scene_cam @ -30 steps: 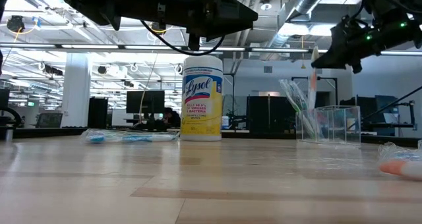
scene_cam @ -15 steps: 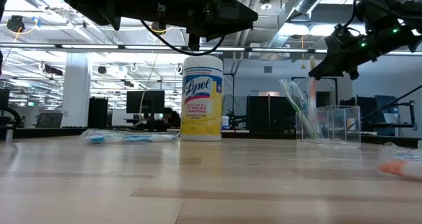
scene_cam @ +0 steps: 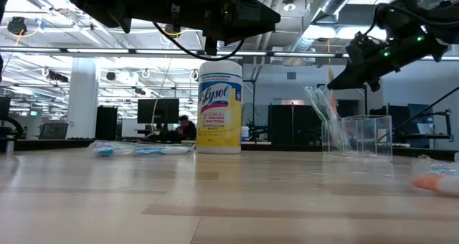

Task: Pick & Place toothbrushing station
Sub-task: Put the top orange toothbrush into the transparent organizer, then put the bottom blue toothbrush into the transparent organizer

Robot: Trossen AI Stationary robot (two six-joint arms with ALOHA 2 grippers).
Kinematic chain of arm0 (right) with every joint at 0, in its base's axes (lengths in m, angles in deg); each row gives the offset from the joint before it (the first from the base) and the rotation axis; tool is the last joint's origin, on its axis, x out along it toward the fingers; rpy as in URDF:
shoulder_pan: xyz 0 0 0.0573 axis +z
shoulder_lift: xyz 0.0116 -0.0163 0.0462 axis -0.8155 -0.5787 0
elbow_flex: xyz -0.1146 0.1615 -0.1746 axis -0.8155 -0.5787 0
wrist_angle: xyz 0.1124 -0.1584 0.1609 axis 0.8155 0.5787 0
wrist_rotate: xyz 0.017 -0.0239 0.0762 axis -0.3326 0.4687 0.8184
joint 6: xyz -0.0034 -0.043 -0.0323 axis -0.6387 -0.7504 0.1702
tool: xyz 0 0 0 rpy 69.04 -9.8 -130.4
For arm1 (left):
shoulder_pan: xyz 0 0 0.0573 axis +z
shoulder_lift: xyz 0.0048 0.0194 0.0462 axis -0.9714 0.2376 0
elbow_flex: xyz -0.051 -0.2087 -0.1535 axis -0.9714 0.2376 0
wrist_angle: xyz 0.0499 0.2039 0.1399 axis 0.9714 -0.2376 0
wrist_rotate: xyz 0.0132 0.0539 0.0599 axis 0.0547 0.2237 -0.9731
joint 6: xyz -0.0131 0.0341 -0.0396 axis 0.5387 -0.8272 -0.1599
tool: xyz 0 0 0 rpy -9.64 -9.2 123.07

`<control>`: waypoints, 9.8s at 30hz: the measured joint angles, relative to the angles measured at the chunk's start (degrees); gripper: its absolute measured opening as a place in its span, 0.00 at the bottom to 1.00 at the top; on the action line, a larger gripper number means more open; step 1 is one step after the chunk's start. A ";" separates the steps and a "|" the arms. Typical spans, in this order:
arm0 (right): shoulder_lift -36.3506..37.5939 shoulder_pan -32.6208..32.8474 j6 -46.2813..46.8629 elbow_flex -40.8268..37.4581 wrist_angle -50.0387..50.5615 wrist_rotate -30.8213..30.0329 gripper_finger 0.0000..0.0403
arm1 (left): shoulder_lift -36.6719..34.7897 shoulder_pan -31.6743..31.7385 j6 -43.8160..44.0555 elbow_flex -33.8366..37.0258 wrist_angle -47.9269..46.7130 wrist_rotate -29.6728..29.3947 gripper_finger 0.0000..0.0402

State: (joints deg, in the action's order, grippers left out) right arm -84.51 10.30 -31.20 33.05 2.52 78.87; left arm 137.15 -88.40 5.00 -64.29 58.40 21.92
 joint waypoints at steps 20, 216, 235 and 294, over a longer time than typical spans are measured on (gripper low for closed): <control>-7.13 0.15 0.09 -0.02 -3.77 -0.08 0.00 | 0.00 -0.22 0.00 0.00 -0.39 0.00 0.22; -34.83 96.87 72.38 15.74 25.16 8.97 0.01 | 0.02 0.11 -0.22 0.01 -0.81 0.00 0.22; -34.78 95.83 60.84 33.75 51.17 0.87 0.00 | 0.02 0.11 -0.22 0.01 -0.81 0.00 0.22; -34.76 74.77 26.36 42.86 26.23 -6.00 0.00 | 0.02 -5.38 -46.73 -1.86 -8.36 0.11 0.55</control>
State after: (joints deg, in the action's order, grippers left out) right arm -119.27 85.08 -4.84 75.92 28.75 72.88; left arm 137.17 -93.77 -41.73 -66.14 50.04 22.03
